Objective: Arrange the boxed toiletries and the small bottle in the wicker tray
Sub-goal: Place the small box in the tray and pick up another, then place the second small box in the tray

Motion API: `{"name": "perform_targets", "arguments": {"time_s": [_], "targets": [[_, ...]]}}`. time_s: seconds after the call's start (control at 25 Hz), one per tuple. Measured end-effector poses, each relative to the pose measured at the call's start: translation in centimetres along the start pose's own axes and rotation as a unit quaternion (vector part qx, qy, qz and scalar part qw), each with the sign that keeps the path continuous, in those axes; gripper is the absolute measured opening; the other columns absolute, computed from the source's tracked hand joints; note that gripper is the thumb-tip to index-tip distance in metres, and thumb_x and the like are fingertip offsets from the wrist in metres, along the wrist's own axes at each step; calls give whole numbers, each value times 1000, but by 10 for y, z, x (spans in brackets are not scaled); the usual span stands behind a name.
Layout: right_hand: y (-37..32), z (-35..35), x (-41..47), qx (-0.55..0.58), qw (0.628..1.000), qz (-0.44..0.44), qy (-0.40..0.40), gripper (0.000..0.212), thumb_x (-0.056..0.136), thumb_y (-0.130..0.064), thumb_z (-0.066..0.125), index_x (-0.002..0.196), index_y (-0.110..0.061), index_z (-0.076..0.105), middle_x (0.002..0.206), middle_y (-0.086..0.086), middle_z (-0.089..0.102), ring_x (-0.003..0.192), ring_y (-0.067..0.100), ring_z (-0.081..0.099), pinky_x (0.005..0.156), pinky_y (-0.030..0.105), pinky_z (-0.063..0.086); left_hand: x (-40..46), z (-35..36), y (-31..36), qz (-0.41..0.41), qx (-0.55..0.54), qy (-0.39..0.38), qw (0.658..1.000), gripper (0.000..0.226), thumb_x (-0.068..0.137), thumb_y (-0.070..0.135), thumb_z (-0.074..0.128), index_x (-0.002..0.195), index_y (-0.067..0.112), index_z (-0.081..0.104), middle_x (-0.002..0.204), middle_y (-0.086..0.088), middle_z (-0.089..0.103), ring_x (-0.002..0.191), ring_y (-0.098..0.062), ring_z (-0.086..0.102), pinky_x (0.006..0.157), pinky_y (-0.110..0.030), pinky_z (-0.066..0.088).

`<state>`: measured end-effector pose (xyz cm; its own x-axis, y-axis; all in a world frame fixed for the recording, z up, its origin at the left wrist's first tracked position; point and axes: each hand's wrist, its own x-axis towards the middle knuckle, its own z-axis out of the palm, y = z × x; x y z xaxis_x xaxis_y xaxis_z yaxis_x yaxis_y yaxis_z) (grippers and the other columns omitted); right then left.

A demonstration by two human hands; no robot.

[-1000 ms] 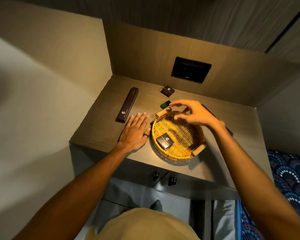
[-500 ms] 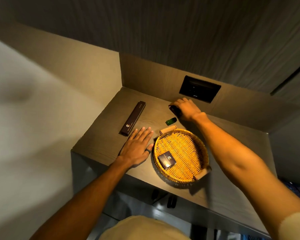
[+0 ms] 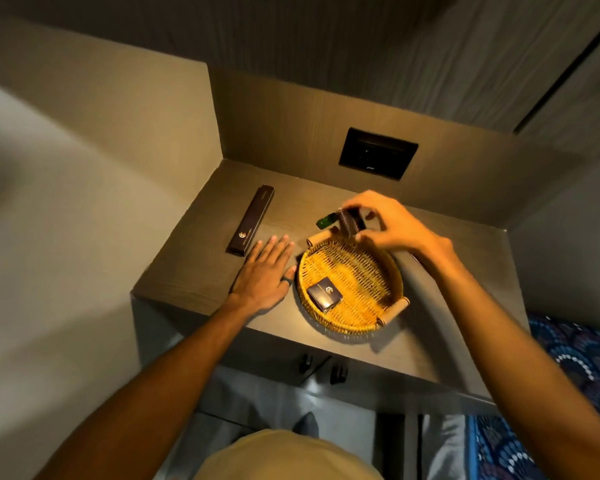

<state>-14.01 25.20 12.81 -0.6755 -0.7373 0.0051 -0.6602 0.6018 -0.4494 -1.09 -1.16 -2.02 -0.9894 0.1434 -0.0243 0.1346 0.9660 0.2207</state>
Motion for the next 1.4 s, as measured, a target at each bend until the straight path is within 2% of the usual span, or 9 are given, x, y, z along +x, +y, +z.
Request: {"name": "perform_targets", "arguments": {"time_s": [0.12,0.2,0.64,0.8,0.96,1.04,1.2,1.28,1.4], "targets": [[-12,32,-37,-33,986,27,-159,68,78,-11,78,139,-28,56,143,-1,53,133,15,47,112,35,41,-1,2,0,-1,-1,2,1000,63,107,48,15,162,20,1,171,-4,1,157,-21,-5,127,-45,-6],[-13,49,-43,-57,980,49,-182,68,78,-7,78,140,-26,56,145,-1,51,137,18,45,116,40,41,-2,1,0,4,-6,1,1000,62,107,48,15,161,20,1,171,-4,1,157,-21,-5,127,-45,-6],[-22,71,-45,-83,982,56,-162,73,82,-9,78,148,-20,49,151,2,47,142,20,40,121,38,35,-2,-2,1,1,-6,-7,1000,62,108,48,14,161,21,1,171,-4,0,157,-22,-5,128,-48,-1],[-13,45,-45,-19,987,86,-134,76,83,-13,77,150,-27,45,157,1,42,145,19,34,119,37,27,-3,1,0,-3,-7,-3,1000,62,107,48,15,162,22,0,171,-3,0,157,-21,-6,128,-47,-2],[23,5,-31,4,979,198,55,52,91,-19,72,141,-19,58,144,11,56,136,30,51,116,47,41,-2,0,1,-2,-12,-2,1000,62,107,48,17,162,22,1,171,-2,0,157,-20,-6,127,-46,-3],[41,-1,-22,-60,954,293,10,57,88,-19,74,142,-14,56,143,18,56,134,36,52,112,48,44,-2,-1,1,-4,-15,-1,1000,62,108,48,19,162,23,2,171,-2,1,157,-20,-6,127,-45,-4],[61,13,-37,-111,847,512,-85,63,82,-18,79,139,-8,54,134,19,60,123,37,61,102,50,53,0,0,0,-7,-26,5,1000,62,108,47,22,162,23,5,172,-1,4,157,-19,-5,127,-44,-4],[66,15,-44,-100,845,522,-58,59,82,-18,80,135,-8,57,129,19,62,119,37,62,100,50,53,1,0,-1,-7,-25,10,1000,62,107,46,24,162,23,7,172,-2,6,157,-20,-3,127,-44,-3],[68,-2,-54,-55,881,470,-5,51,79,-12,79,127,-8,65,123,21,66,113,38,66,96,47,56,1,2,-1,-6,-30,14,999,62,107,46,26,162,23,9,172,-2,8,157,-20,-1,127,-44,-3]]}}
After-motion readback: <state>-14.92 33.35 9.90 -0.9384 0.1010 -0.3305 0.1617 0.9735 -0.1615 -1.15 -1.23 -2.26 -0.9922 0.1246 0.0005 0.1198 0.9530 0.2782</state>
